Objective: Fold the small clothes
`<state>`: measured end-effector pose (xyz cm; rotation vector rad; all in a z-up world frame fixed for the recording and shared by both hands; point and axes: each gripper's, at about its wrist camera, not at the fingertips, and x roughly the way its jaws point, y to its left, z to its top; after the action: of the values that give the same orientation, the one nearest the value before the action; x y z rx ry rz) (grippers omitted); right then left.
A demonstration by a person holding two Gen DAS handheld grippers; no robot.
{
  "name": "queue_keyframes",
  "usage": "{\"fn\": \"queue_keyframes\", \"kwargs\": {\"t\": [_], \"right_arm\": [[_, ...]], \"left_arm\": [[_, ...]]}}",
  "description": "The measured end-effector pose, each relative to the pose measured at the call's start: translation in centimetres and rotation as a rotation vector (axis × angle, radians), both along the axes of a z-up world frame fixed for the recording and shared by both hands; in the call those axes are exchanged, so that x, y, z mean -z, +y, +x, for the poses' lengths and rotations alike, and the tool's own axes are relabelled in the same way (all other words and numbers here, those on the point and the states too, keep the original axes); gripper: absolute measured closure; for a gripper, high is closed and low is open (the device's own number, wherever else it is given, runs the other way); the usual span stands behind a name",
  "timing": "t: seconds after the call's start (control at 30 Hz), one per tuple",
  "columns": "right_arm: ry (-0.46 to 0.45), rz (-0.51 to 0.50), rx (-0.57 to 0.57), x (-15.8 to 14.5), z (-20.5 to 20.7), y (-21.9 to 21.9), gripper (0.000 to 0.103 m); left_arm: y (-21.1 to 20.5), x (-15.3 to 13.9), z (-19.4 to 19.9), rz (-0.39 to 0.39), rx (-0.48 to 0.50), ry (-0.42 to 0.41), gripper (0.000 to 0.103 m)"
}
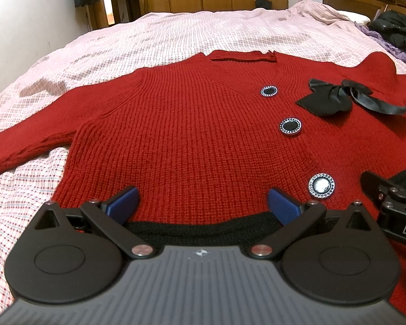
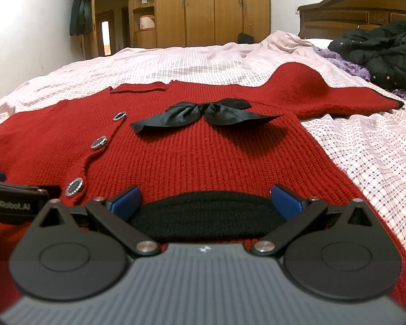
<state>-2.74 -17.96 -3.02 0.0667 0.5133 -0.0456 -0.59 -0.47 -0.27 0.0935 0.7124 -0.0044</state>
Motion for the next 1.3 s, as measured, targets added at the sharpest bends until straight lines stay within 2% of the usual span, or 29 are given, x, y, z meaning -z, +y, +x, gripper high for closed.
{"fn": "queue_keyframes", "kwargs": {"t": [0.27, 0.4, 0.67, 0.77, 0.97, 1.17, 1.3], "right_arm": [[0.041, 0.045, -0.056, -1.5, -0.3, -1.3, 0.000], [0.058, 0.113, -0.087, -2.5, -0.7, -2.9, 0.000], [0.039, 0.205, -0.107, -4.7, -0.8, -5.8, 0.000], [0.019, 0.238, -0.094, -5.6, -0.4, -7.5, 0.000], [-0.005, 0.238, -0.033, -6.9, 0.9, -11.3, 0.000], [-0.025, 0.172, 0.036, -7.7, 3.0, -15.4, 0.000], [-0.024, 0.171, 0.111, -7.4, 4.5, -19.1, 0.000]], "left_arm": [[-0.5, -1.7, 0.0, 0.035, -0.002, 0.046, 0.000], [-0.7, -2.9, 0.0, 0.021, -0.017, 0.079, 0.000], [-1.8, -5.2, 0.0, 0.004, -0.013, 0.076, 0.000], [-2.5, -5.9, 0.3, 0.003, -0.005, 0.072, 0.000], [-3.6, -6.4, 1.4, -0.004, 0.003, 0.074, 0.000], [-4.3, -6.1, 3.1, -0.033, 0.012, 0.095, 0.000], [-5.0, -5.3, 4.4, -0.030, 0.011, 0.113, 0.000]]}}
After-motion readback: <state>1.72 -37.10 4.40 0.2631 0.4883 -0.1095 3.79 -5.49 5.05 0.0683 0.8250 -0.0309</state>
